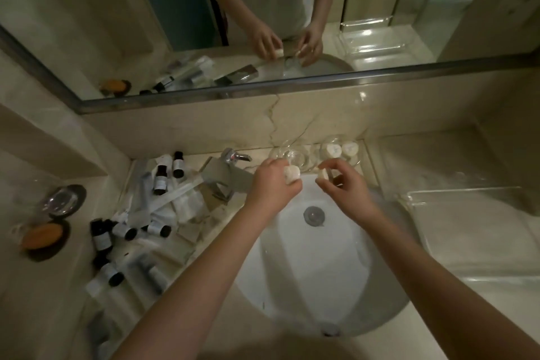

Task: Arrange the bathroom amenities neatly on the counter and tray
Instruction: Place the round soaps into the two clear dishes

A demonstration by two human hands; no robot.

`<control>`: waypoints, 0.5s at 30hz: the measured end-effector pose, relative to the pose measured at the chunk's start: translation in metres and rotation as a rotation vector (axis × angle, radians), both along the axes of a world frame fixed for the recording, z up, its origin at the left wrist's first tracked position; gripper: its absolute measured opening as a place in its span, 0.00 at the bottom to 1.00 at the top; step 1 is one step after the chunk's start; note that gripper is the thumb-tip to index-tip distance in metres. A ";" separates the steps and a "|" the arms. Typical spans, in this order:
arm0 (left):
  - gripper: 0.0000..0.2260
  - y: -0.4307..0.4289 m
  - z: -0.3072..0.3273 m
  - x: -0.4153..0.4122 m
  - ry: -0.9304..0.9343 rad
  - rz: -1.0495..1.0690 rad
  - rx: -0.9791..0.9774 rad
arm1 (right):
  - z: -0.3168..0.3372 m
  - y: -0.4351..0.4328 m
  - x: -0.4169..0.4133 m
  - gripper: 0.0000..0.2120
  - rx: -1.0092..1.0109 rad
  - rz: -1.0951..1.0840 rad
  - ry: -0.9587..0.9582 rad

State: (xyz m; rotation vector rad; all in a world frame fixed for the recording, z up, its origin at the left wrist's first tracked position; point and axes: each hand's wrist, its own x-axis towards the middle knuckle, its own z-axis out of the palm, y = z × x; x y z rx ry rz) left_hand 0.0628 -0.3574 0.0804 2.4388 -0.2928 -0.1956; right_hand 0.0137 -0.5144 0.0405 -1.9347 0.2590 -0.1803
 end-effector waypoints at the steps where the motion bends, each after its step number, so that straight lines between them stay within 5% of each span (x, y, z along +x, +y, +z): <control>1: 0.20 -0.007 -0.002 0.009 0.004 -0.010 0.026 | -0.004 -0.007 0.007 0.12 -0.023 -0.002 0.021; 5: 0.15 -0.023 -0.010 0.039 0.043 0.003 0.025 | -0.014 -0.029 0.036 0.13 -0.073 -0.019 0.098; 8: 0.08 -0.026 -0.016 0.044 0.196 0.137 -0.259 | -0.019 -0.037 0.052 0.13 -0.118 -0.036 0.037; 15: 0.14 -0.028 -0.030 0.057 0.329 0.202 -0.486 | -0.037 -0.053 0.082 0.19 -0.334 0.097 0.029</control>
